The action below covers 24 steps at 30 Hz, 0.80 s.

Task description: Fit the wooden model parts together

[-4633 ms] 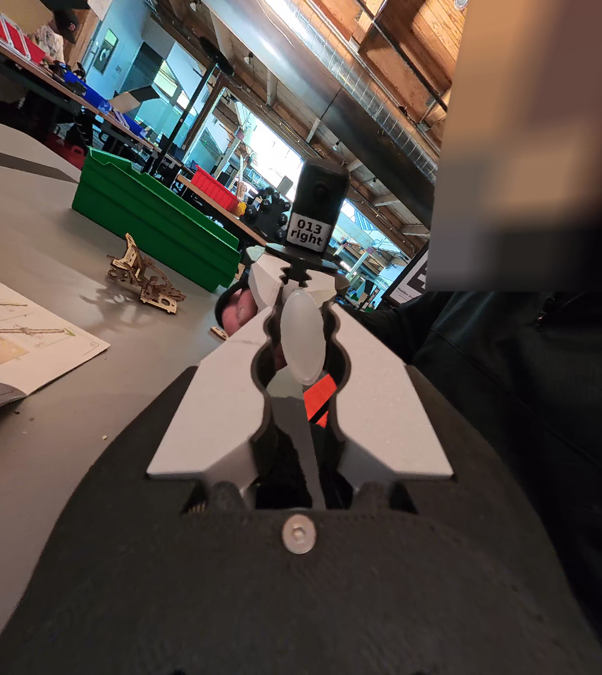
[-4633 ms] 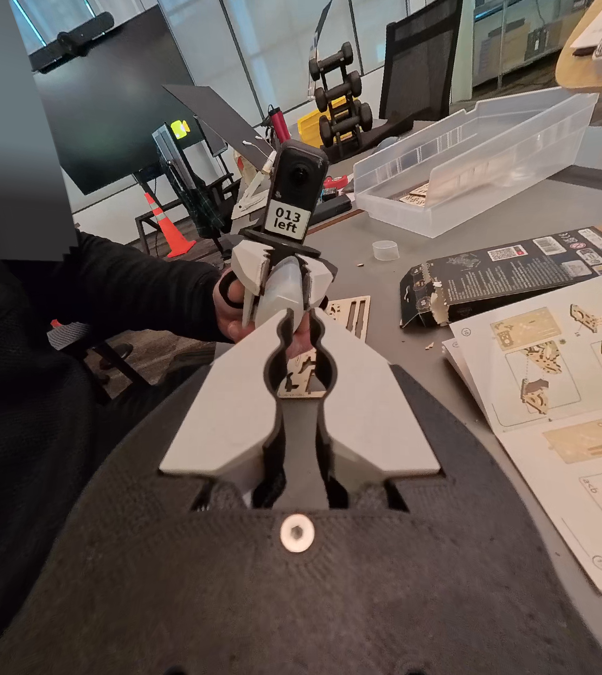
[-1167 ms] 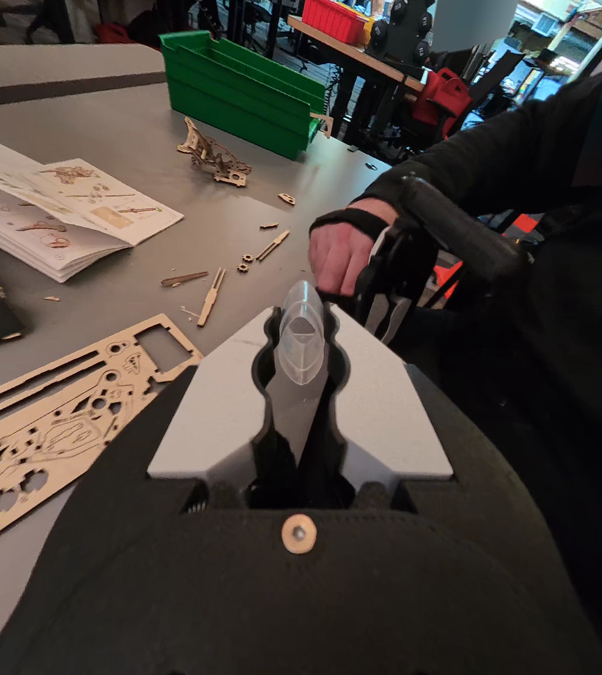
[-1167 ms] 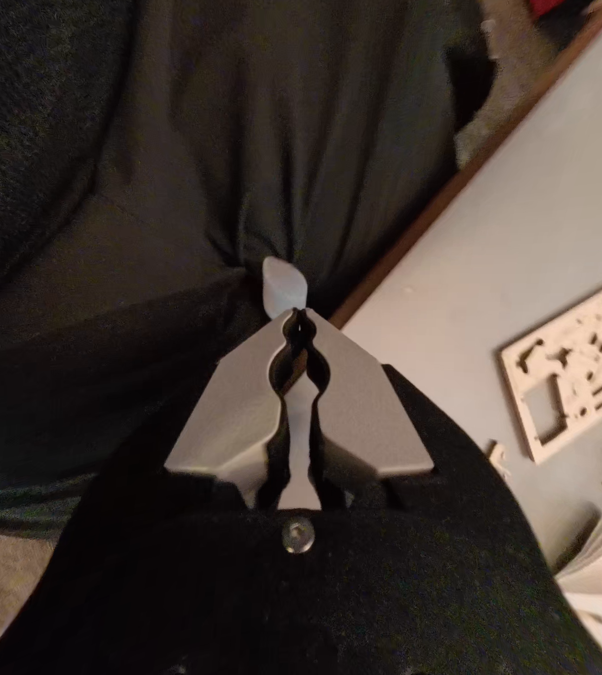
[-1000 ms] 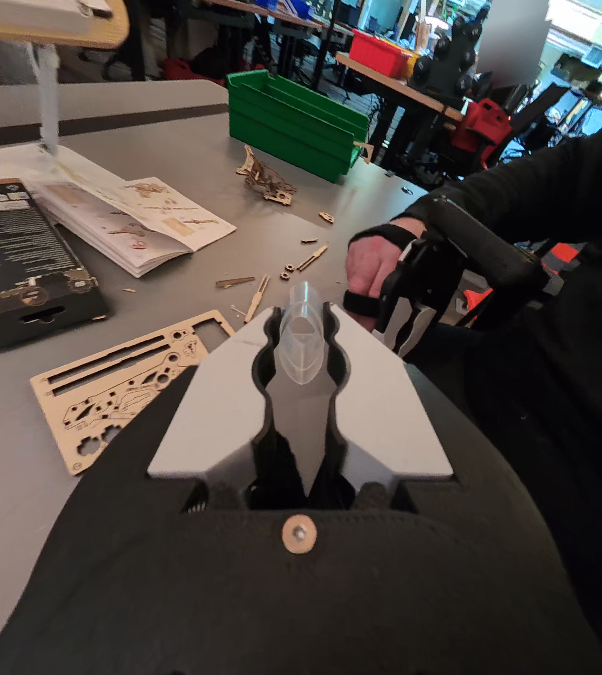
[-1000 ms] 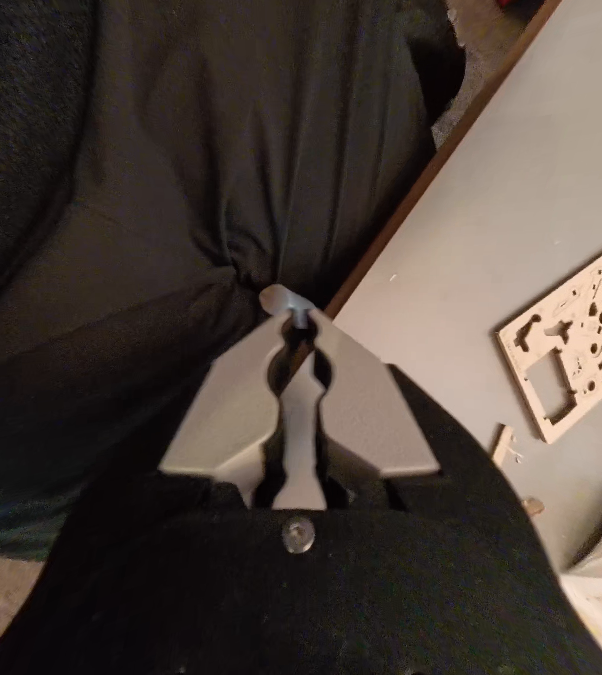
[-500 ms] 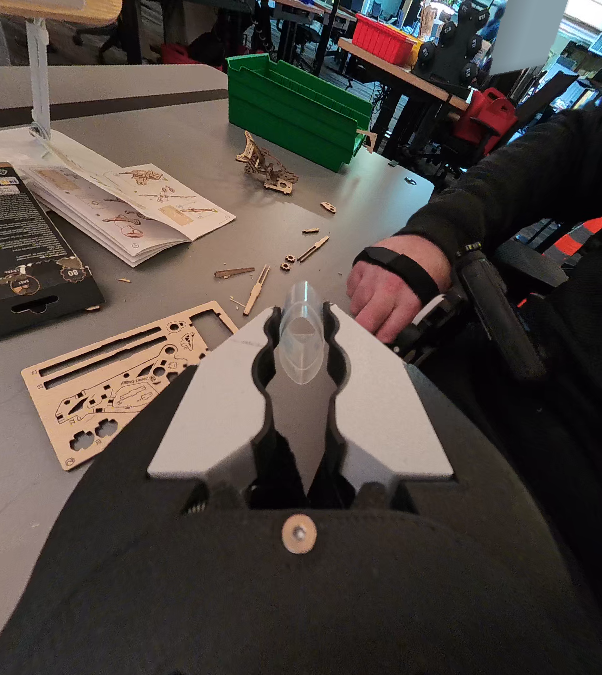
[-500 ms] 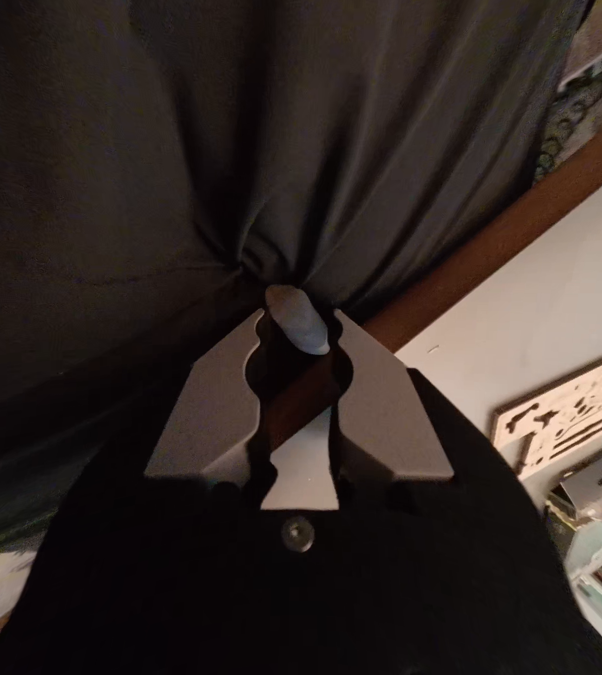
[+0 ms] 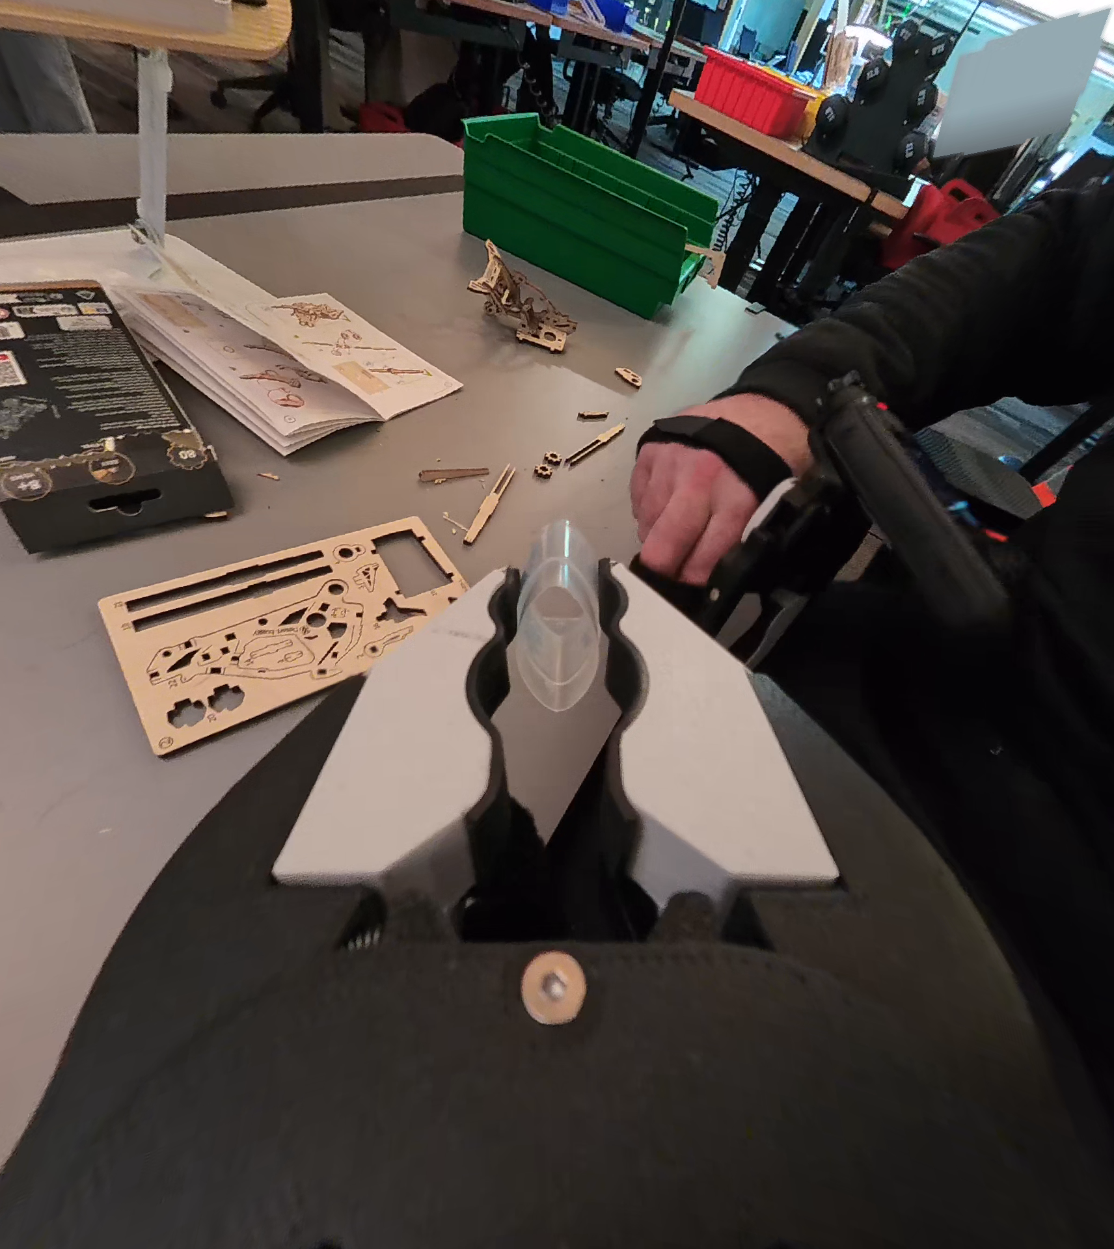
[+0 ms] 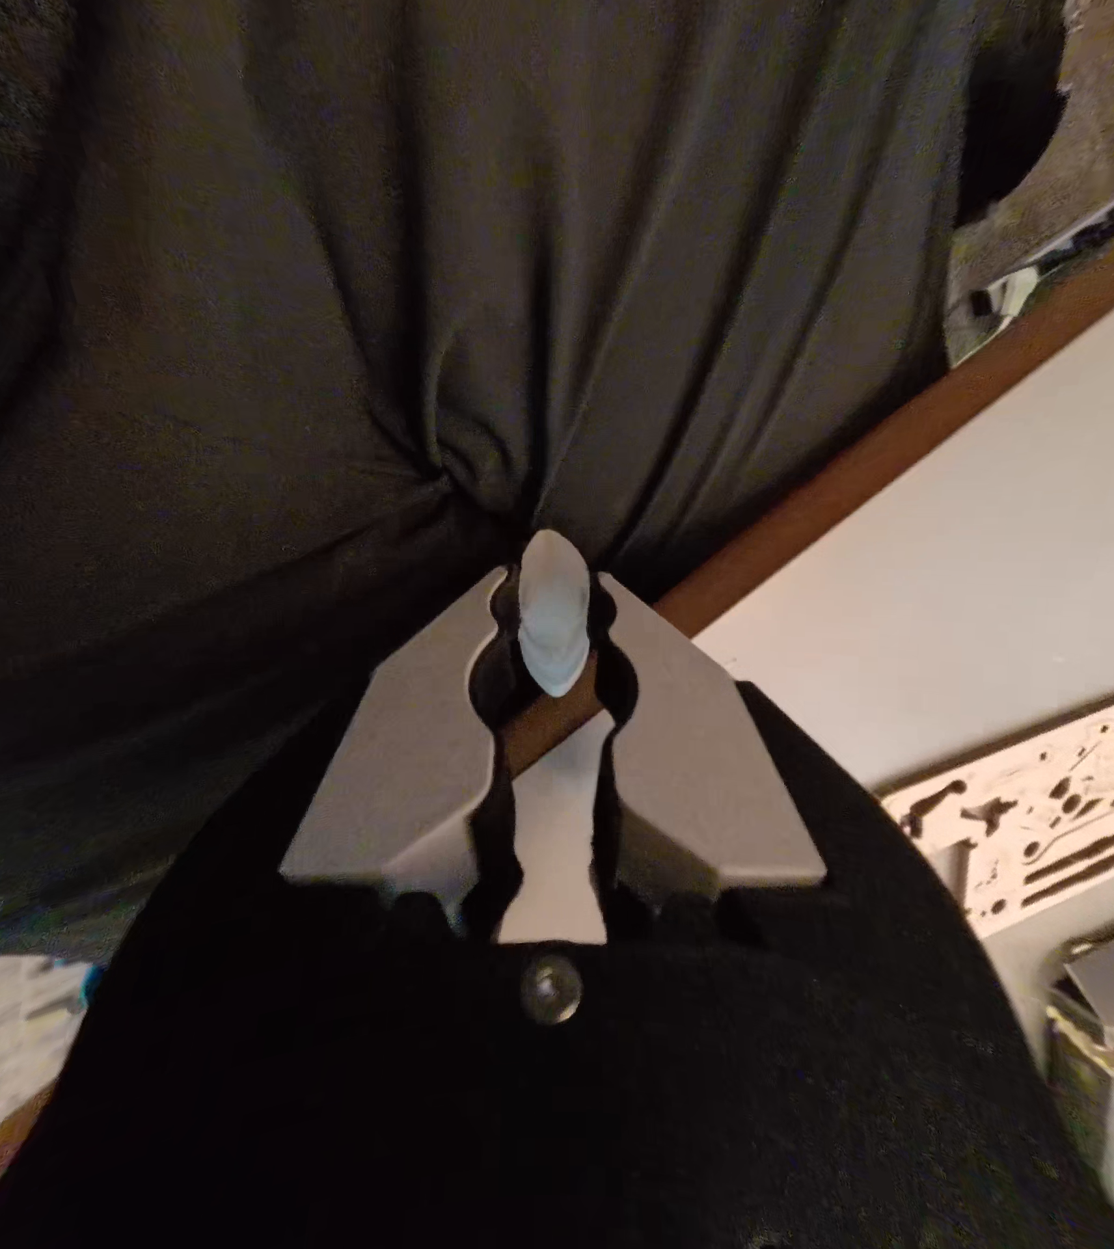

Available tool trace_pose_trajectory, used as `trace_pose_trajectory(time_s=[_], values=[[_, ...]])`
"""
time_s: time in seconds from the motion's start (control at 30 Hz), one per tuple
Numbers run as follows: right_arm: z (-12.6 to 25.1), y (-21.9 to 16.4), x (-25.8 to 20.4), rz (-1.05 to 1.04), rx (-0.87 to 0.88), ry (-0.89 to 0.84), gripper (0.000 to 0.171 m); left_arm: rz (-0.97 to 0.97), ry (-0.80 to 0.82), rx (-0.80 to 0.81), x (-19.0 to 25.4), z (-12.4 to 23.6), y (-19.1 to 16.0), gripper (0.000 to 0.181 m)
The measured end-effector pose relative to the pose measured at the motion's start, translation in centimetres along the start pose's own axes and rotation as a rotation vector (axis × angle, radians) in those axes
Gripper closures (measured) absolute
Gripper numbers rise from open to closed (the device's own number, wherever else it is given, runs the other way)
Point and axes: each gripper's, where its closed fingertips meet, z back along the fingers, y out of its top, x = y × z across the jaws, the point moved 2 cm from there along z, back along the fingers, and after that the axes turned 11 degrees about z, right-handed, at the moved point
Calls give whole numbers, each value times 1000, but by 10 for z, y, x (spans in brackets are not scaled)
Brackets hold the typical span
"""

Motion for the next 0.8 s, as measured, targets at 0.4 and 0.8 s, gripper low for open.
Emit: trace_pose_trajectory(time_s=[0.4, 0.8], values=[[66, -15, 68, -369, 342, -211, 154, -78, 581, -217, -150, 45, -4, 159], [78, -71, 135, -566, 471, -317, 154, -20, 659, -343, -293, 17, 9, 150]])
